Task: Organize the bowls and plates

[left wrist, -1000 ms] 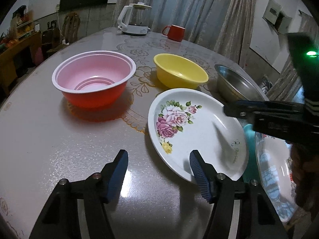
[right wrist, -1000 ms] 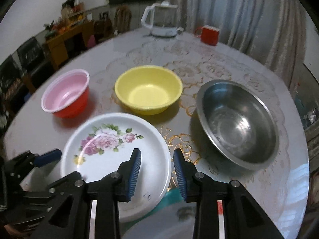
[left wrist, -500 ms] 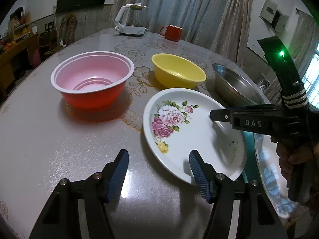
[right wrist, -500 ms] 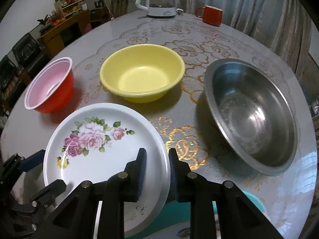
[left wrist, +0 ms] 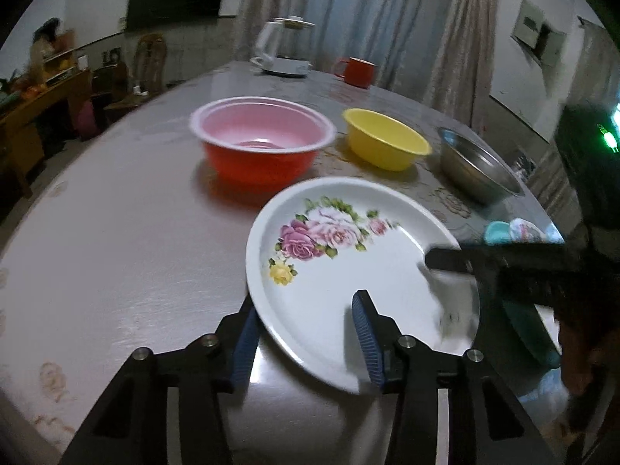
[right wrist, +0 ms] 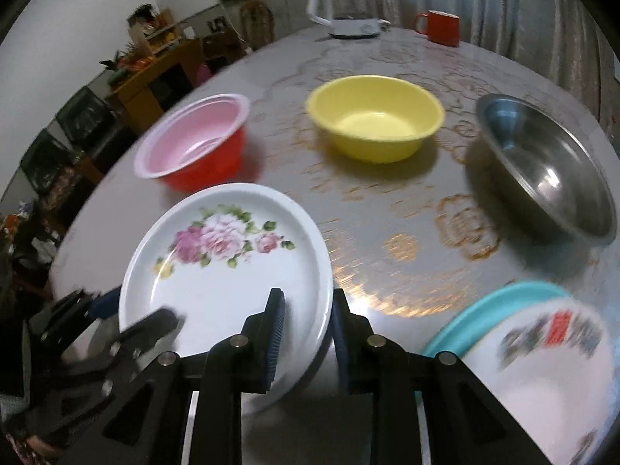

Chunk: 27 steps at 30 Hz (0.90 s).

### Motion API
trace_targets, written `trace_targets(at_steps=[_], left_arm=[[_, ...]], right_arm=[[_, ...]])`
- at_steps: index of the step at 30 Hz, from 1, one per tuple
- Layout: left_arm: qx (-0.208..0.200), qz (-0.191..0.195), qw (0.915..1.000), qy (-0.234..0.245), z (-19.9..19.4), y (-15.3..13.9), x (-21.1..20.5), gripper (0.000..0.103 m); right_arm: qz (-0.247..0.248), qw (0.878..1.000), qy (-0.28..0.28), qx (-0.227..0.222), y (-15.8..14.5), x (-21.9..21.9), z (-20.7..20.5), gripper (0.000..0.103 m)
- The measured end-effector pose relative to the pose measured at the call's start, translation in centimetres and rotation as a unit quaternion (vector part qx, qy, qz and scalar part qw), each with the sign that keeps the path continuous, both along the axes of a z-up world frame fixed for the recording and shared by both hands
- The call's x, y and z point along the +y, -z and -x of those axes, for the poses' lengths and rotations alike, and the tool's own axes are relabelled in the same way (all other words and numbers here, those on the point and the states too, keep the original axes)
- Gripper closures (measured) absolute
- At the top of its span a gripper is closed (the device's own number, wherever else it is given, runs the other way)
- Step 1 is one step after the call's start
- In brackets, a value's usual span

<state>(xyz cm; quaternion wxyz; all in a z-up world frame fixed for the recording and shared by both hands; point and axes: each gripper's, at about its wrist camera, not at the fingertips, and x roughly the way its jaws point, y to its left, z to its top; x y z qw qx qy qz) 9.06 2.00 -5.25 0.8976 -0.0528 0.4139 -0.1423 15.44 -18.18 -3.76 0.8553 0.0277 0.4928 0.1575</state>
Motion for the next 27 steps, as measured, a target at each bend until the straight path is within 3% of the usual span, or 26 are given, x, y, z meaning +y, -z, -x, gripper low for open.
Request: trace_targets(at_steps=[5,9,11,14,19,27], left_arm=[[0.008,0.03,0.9995,0.001,-0.5,0.0,1.9,0.056],[-0.005,-0.007,0.9999,0.011,-0.6,0.1,1.0,0.055],[-0.014,-0.024,0.9995,0.018,-0.4,0.2,0.4,0.047],[-0.031,-0.053,0.9978,0.022,0.0,0.5,-0.4,0.045],[-0.053,-0.051,0.9972,0.016,0.7,0.6,0.5,0.054],[-0.078,-0.06,0.995,0.014,1.6,0.7,0.5,0.055]], right_arm=[[-0.038,0.999,0.011,-0.011,0.9,1.1,1.2,0.076],[-0.038,0.999,0.017,-0.035,1.1,1.5,1.8,0.074],[-0.033,0.998,0.02,-0.048,1.1,1.7,2.0,0.074],[-0.018,0.997,0.016,-0.067,1.2,2.0,2.7,0.076],[0.001,0.996,0.022,-0.091,1.2,2.6,3.3,0.078],[0.01,0.995,0.017,-0.101,1.2,2.8,4.5,0.078]])
